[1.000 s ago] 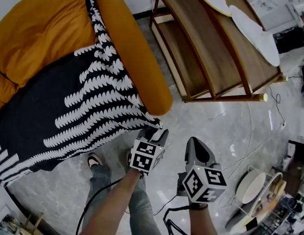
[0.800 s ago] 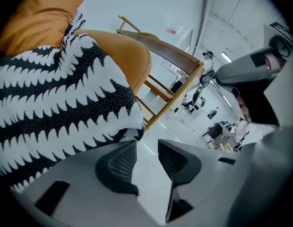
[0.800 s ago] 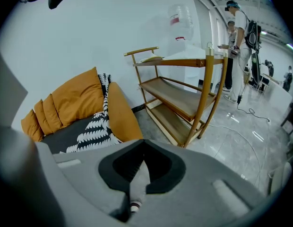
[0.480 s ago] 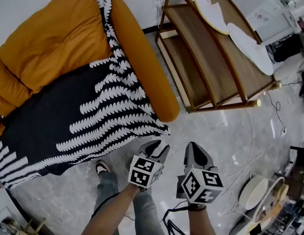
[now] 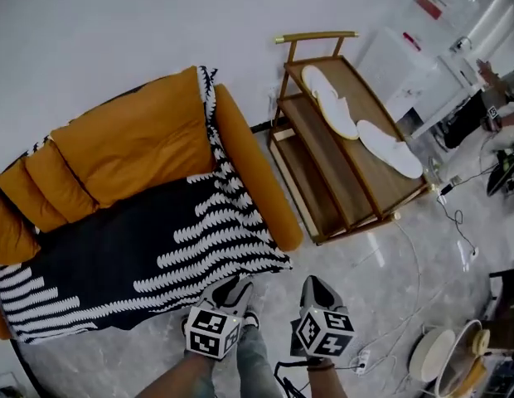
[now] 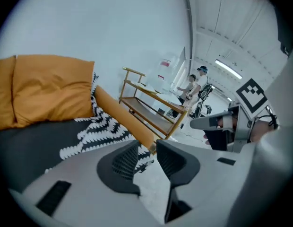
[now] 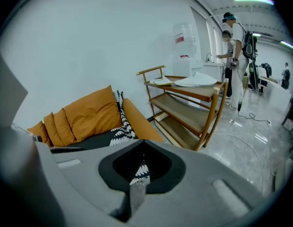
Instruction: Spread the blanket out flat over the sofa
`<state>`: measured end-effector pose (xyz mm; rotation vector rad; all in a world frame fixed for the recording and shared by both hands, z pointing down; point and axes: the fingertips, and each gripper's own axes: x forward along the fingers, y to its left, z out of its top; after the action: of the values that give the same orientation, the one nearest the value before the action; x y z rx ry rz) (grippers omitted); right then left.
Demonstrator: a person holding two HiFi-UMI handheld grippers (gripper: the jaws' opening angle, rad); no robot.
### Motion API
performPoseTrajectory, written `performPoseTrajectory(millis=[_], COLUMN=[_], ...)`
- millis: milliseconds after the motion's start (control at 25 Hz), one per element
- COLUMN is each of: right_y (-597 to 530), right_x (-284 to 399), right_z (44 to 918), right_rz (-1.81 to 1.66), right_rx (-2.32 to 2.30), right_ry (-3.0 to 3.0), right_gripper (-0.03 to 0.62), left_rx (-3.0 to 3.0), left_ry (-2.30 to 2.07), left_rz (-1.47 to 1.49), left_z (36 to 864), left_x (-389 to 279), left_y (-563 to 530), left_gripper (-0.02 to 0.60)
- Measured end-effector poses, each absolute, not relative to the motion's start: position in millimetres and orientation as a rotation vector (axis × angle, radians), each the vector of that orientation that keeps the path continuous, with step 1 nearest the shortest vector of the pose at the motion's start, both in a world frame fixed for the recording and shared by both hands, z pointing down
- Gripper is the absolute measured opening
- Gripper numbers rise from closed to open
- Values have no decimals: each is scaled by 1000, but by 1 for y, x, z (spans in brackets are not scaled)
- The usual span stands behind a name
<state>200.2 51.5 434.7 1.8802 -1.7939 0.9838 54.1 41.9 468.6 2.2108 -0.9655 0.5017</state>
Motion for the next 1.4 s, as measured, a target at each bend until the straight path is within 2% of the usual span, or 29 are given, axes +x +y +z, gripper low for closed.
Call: performPoseTrajectory(millis=[360,720,1040,1400], right_y=[45,49,50,28], right_x=[152,136,124,125], right_z=[313,203,166,150], right_rz=[831,700,556,493], right_rx=[1871,1947,1903,1900], right_ry=[-1938,-2085,-2175,-2189], right_gripper=[5,5,5,5], left_rx=[2248,2217,2258,2242], left_ry=[-1269,-1472,-1630,-1617], left_rz=[365,174,179,126], left_z=[291,172,123,118], left_x=[-40,-108,-142,-133], left_y=[20,28,22,5], left_gripper=[55,17,11,11])
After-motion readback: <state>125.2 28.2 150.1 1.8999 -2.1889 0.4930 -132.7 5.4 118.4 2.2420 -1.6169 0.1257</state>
